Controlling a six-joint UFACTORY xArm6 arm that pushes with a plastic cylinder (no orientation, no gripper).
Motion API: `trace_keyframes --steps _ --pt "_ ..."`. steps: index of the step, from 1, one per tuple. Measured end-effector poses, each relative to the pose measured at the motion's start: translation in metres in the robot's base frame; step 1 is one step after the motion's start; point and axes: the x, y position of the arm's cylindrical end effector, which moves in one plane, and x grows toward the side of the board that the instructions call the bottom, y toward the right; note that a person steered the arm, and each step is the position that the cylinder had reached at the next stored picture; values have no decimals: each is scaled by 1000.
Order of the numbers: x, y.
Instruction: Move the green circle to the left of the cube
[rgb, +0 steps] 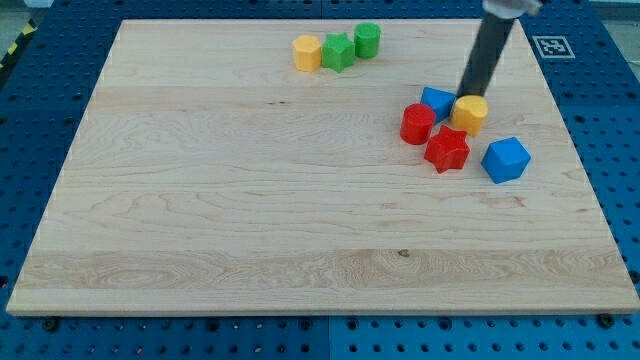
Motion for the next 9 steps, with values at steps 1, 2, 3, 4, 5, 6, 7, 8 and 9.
trace_keyframes --steps 1,2,3,4,5,6,7,8,9 --pt "-57 -20" --pt "-134 -57" --pt "-124 -137" --pt "-45 -152" --pt "34 -146" --pt "-6 -157" --pt "-26 -182" --pt "50 -192" --pt "121 -164"
